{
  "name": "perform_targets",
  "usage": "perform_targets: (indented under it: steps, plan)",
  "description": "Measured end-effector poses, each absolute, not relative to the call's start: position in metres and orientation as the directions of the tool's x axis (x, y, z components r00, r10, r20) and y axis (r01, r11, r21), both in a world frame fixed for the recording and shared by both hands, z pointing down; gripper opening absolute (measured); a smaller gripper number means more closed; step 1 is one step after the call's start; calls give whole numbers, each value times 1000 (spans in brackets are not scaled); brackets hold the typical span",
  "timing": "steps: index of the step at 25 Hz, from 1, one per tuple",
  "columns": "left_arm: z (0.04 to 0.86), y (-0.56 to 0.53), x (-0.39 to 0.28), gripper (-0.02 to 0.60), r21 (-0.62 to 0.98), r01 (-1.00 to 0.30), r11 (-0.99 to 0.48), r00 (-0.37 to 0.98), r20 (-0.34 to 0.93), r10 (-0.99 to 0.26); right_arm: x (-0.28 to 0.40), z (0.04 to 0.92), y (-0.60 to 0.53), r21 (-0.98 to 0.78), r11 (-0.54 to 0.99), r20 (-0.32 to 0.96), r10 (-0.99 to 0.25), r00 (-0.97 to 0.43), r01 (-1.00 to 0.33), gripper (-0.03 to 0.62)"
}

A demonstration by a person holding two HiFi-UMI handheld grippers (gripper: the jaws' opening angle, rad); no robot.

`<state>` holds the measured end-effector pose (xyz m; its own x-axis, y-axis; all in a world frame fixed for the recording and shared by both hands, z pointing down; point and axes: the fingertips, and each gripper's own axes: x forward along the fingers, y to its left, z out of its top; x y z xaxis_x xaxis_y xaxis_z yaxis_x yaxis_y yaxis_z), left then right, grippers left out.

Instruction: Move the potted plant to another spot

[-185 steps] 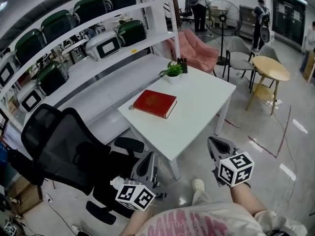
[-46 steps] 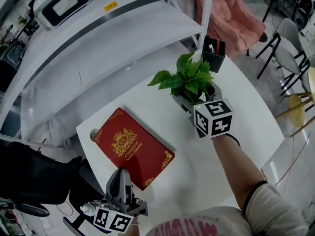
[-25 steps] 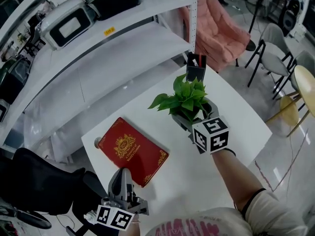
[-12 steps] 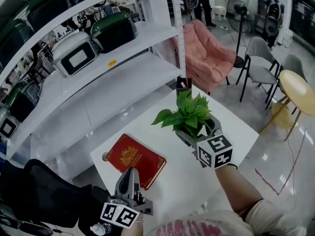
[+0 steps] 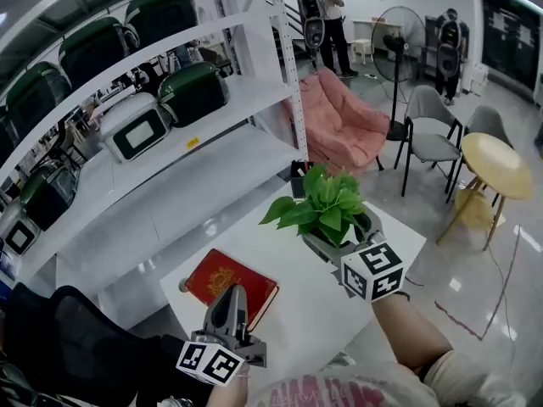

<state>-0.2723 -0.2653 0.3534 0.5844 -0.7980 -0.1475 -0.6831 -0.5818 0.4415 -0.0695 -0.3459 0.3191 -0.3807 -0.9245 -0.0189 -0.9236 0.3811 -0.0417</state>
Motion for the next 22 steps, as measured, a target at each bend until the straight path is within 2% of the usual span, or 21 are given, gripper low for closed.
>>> perform_targets:
  steps: [9, 22]
  plan:
    - [332, -228, -230, 25, 408, -645, -647, 641, -174, -748, -25, 289, -277, -42, 332, -88, -941, -328, -942, 499]
    - [331, -170, -171, 25, 404, -553, -729, 738, -167, -653, 37, 304, -185, -20, 206, -52, -977, -205, -978, 499]
